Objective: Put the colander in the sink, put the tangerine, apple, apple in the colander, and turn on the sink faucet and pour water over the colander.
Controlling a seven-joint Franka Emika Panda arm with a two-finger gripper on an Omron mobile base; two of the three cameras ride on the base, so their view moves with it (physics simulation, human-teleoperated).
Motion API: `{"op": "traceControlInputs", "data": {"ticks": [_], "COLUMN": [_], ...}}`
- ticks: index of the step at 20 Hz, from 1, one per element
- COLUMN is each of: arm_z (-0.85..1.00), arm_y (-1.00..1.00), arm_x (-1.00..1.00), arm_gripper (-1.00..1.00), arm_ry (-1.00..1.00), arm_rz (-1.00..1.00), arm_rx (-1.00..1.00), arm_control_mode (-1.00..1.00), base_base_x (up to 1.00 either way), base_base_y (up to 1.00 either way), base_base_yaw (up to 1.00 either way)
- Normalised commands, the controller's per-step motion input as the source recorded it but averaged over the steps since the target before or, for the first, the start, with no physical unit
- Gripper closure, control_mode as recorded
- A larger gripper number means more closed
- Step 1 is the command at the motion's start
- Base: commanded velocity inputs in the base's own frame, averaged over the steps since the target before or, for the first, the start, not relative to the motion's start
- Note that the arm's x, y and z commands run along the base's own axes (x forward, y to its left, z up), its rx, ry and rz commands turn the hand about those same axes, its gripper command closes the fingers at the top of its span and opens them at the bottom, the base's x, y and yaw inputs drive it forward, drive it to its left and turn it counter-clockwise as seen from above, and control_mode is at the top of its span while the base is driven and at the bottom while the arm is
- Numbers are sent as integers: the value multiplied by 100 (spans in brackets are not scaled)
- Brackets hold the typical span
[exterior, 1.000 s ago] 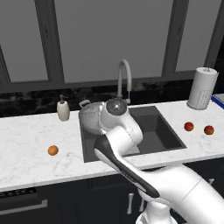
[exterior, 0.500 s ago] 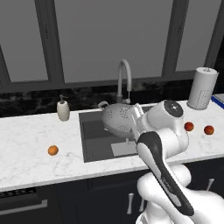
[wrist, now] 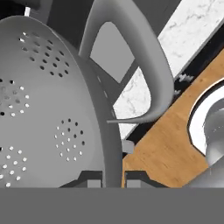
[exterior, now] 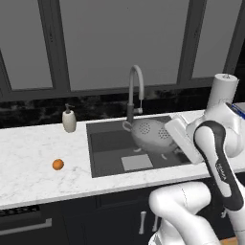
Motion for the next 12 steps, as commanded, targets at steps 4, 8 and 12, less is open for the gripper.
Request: {"op": "traceControlInputs", "data": {"ticks": [4, 8, 12], "arm_z": [-39, -46, -55], "arm_y": [-71, -34, -11], "arm_x": [80, 100, 100], "arm_gripper": [100, 100, 100], "arm_ry": [18, 15, 10], "arm_rz": [43, 30, 24], "arm_rx": [-2, -1, -3], "arm_control_mode": [-100, -100, -100], "base_base_x": [0, 0, 0], "base_base_y": [0, 0, 0], "base_base_yaw": [0, 0, 0]}}
